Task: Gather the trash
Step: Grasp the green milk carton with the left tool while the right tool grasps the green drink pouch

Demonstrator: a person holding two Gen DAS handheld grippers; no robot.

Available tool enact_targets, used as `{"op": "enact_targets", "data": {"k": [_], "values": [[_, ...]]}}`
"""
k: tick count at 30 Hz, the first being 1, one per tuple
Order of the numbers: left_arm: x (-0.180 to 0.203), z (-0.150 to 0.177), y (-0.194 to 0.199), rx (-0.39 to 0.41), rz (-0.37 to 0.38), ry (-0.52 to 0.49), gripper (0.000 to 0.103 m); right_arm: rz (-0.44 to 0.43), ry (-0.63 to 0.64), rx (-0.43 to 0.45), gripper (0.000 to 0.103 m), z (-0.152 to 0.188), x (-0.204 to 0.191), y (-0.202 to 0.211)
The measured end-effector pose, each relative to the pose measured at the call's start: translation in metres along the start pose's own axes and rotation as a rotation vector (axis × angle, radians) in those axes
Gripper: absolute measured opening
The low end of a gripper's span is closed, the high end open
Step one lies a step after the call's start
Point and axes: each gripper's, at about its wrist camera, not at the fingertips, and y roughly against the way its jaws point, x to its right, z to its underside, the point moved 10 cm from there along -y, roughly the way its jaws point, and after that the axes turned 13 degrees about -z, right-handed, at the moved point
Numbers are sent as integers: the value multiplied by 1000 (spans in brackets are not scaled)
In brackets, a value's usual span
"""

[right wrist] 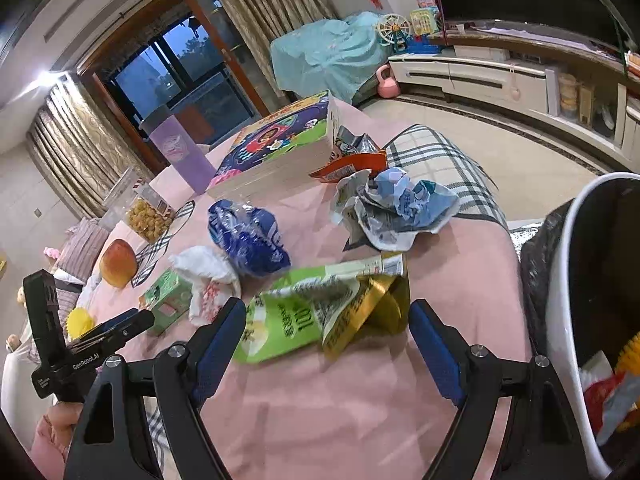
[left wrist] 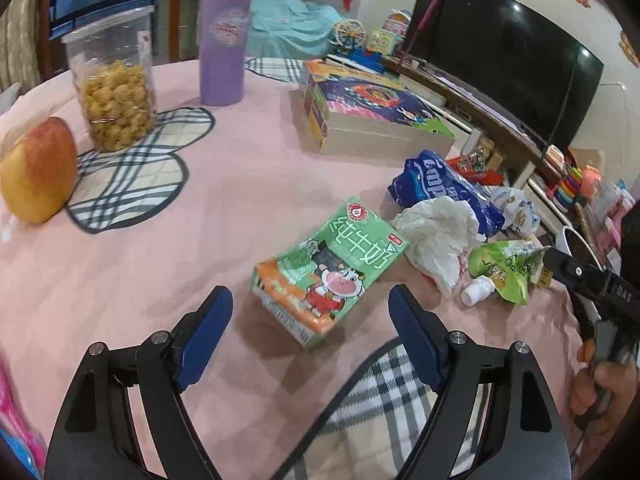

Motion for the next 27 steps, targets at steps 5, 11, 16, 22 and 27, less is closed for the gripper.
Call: {"op": "enact_targets", "data": {"k": [5,11,16,22,27], "values": [[12,2,-6,1,20,-52,82,-10,-26,-7,80,-2,9,-9],[23,8,0,8,30,-95,33,-36,-34,-37,46,8,7,-9],[31,22,8,-8,56,-93,10,-77,-7,-68,42,29,-11,0],[35,38,28,-22,99,-66,10,-160,17,-148,42,66,-41,6],[25,39,33,-18,48,-39,62,-134,100,-138,69,64,-50,17]]}}
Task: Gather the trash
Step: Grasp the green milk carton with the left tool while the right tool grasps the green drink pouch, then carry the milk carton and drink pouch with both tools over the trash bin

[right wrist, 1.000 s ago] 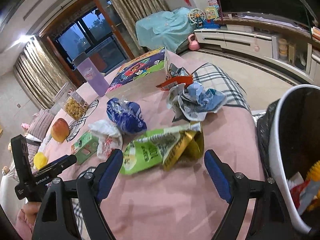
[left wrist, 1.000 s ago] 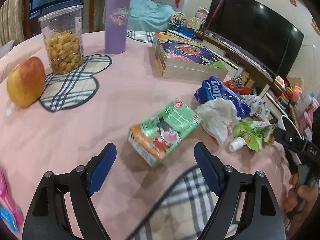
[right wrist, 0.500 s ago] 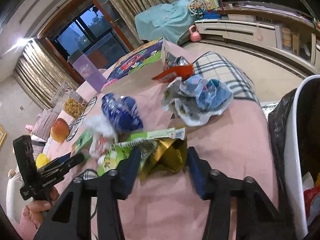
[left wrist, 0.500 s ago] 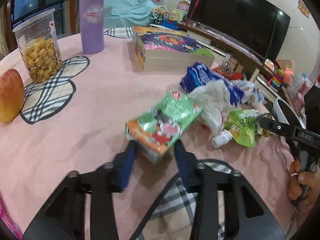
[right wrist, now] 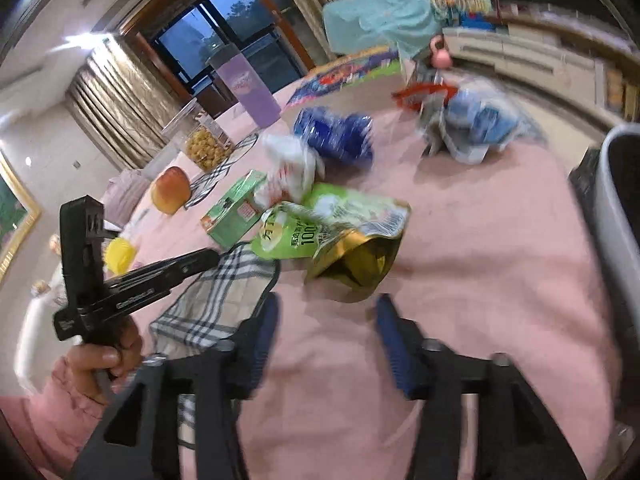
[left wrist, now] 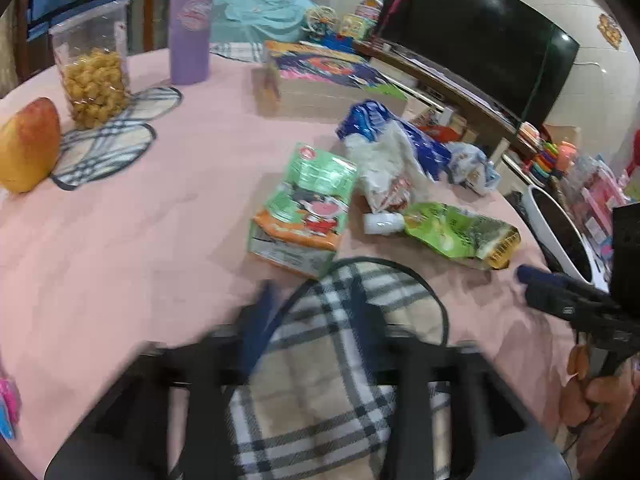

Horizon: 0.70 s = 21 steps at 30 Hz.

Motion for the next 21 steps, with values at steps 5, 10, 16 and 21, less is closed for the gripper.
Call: {"op": "enact_targets", "data": {"k": [5,10,16,21], "values": [[-3,-11,-7,6,-15,21,73,58,65,31,89,-25,8,1],[5,-19,-25,-12,-14,-18,73,61,137,-49,89,-43,17,-27],[11,-25,-34,-12,4,-39,61,6,157,-154,86,-42,23,-57],[10,-25,-31,-2,13,-34,50,17,148,-151,57,-34,19,-53]]}}
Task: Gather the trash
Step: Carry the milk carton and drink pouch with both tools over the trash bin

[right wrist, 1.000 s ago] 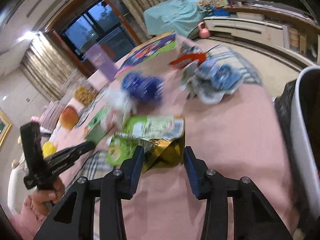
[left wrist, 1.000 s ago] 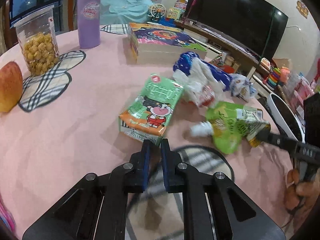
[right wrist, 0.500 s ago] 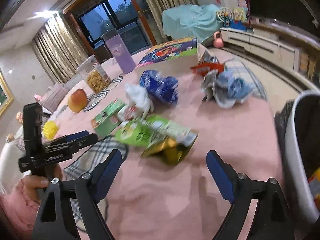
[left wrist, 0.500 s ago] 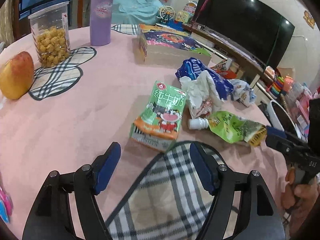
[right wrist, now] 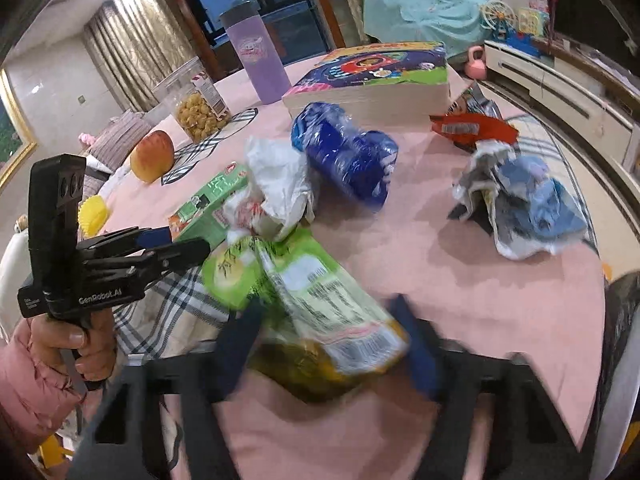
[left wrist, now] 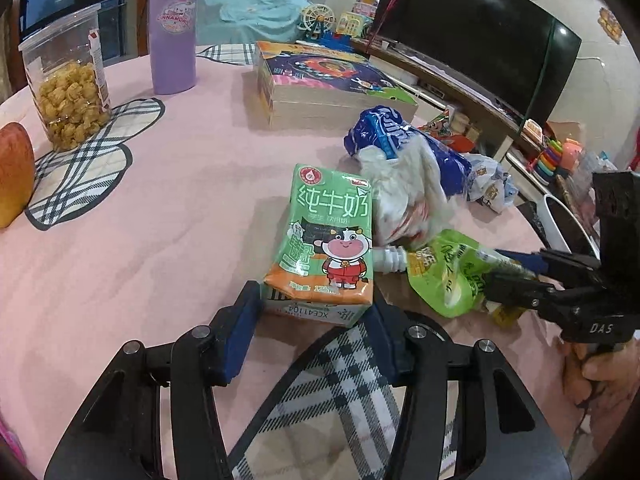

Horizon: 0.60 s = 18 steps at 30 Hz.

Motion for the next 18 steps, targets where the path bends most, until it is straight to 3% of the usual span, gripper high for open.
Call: {"op": "enact_targets", "data": {"k": [5,18], "values": [[5,8,16,23,5,-5,50,22,-80,67,42,11,0,25],[36,43,66,50,83,28,50,73,-128,170,39,55,-23,80]]}}
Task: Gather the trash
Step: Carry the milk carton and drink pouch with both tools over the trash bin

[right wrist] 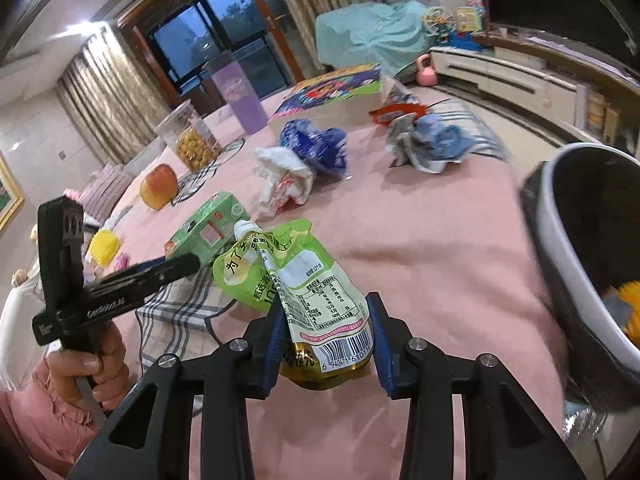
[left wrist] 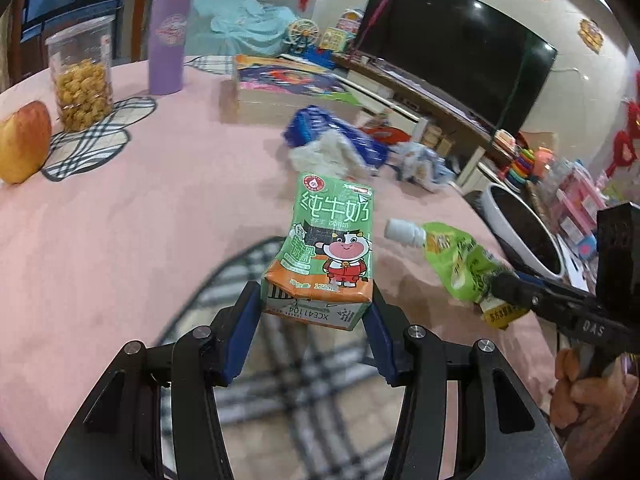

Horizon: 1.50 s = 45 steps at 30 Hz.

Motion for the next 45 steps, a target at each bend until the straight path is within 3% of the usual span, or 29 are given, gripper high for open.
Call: {"op": "enact_targets", "data": {"k": [14,25,45], "values": [[98,6,22,33,109,-138,50,95,-107,138,39,7,39,77],[151,-2,29,56,158,-216,50,174,-147,222,39,7,73,132],[236,-12,22,53,193,-334,50,247,-228,295,39,5,129,177]]}}
